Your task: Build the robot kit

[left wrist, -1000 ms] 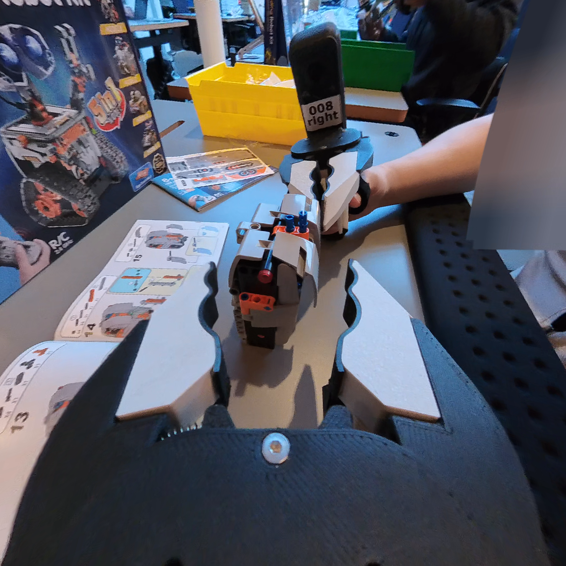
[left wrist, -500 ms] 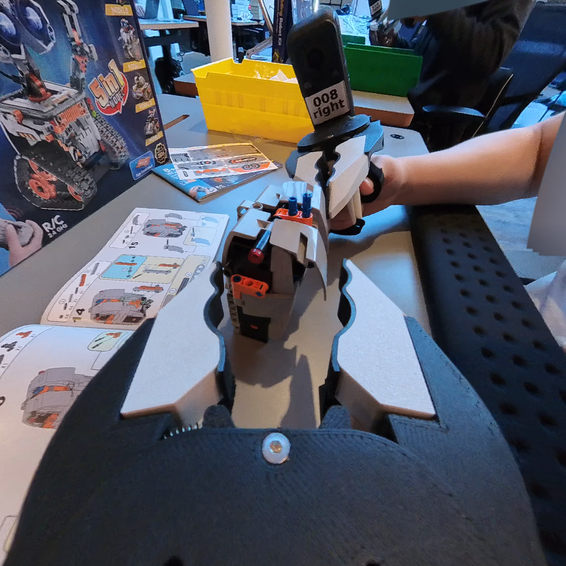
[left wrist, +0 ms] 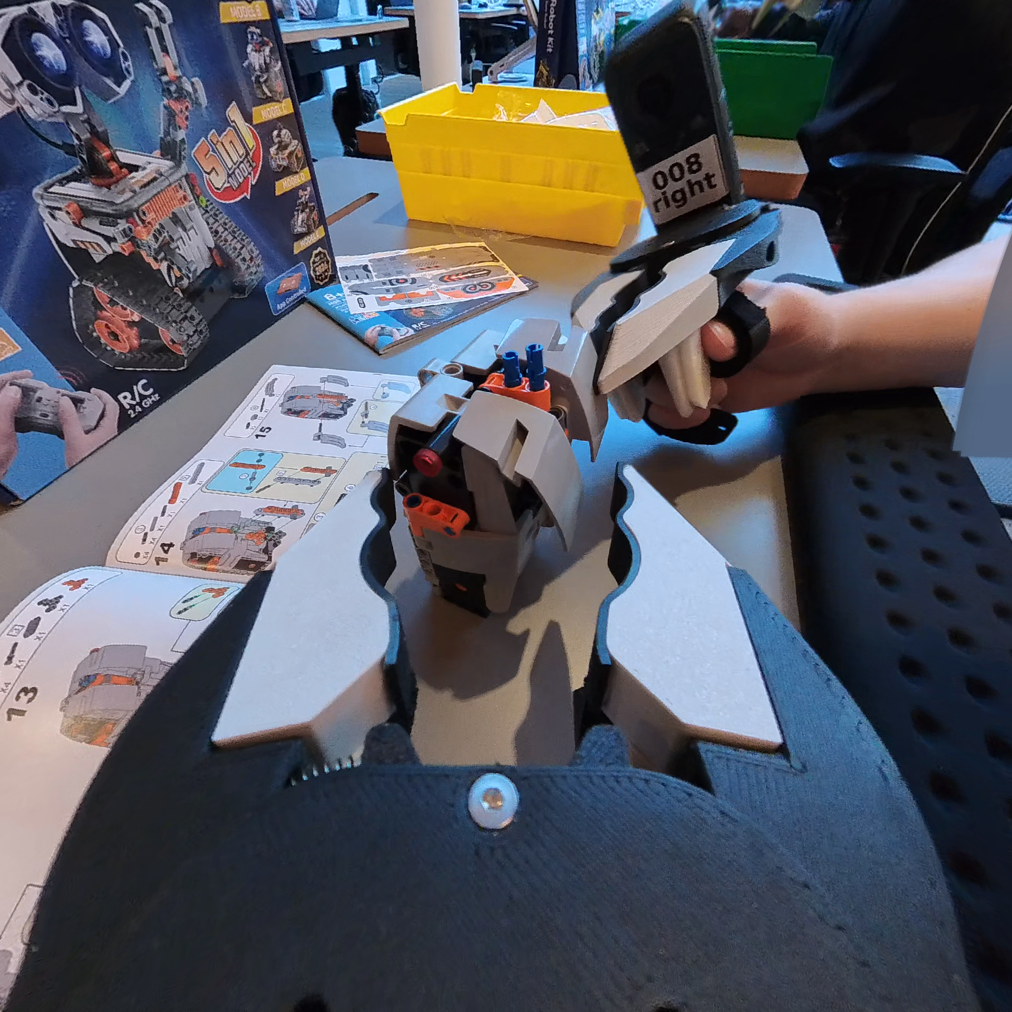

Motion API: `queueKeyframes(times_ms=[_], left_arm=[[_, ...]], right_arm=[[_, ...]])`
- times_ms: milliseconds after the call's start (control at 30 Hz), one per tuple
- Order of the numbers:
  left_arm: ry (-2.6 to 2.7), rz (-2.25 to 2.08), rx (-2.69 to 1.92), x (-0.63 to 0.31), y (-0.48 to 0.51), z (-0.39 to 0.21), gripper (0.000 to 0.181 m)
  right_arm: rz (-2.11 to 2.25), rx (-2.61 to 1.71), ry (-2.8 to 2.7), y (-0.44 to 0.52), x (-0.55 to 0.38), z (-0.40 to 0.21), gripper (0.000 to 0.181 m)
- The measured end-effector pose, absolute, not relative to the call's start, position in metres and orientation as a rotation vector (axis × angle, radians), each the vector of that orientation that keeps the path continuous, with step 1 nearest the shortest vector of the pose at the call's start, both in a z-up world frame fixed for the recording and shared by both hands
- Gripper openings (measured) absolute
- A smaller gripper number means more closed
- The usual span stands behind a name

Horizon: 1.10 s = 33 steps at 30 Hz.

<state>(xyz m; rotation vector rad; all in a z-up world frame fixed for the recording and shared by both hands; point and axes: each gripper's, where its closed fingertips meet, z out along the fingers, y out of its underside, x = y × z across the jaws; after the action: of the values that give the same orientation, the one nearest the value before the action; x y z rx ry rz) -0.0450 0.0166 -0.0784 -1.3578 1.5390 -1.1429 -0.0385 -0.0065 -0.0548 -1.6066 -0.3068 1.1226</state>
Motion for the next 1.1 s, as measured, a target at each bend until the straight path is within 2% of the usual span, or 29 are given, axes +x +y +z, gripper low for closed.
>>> queueKeyframes(times_ms=[167, 267, 467, 800, 933, 1100], left_arm=[[1.555, -1.126, -1.331, -0.045, 0.014, -0.079, 0.078], [1.478, -1.175, -1.251, -0.046, 0.020, -0.061, 0.093], [1.552, -1.326, -1.214, -0.037, 0.019, -0.060, 0.105], [1.555, -1.340, -1.238, -0.037, 0.007, -0.072, 0.078], [1.557, -1.225, -1.212, -0.047, 0.006, -0.070, 0.076], [1.480, -1.319, -1.224, -0.052, 0.012, -0.057, 0.078]], right_arm=[[0.993, -1.613, -0.398, -0.011, -0.038, -0.055, 0.000], [0.993, -1.608, -0.437, -0.013, -0.038, -0.056, 0.000], [1.066, -1.583, -0.421, -0.011, -0.033, -0.055, 0.000], [1.140, -1.606, -0.463, -0.015, -0.027, -0.058, 0.001], [1.235, -1.601, -0.461, -0.020, -0.031, -0.057, 0.000], [1.279, -1.594, -0.430, -0.019, -0.029, -0.056, 0.000]])
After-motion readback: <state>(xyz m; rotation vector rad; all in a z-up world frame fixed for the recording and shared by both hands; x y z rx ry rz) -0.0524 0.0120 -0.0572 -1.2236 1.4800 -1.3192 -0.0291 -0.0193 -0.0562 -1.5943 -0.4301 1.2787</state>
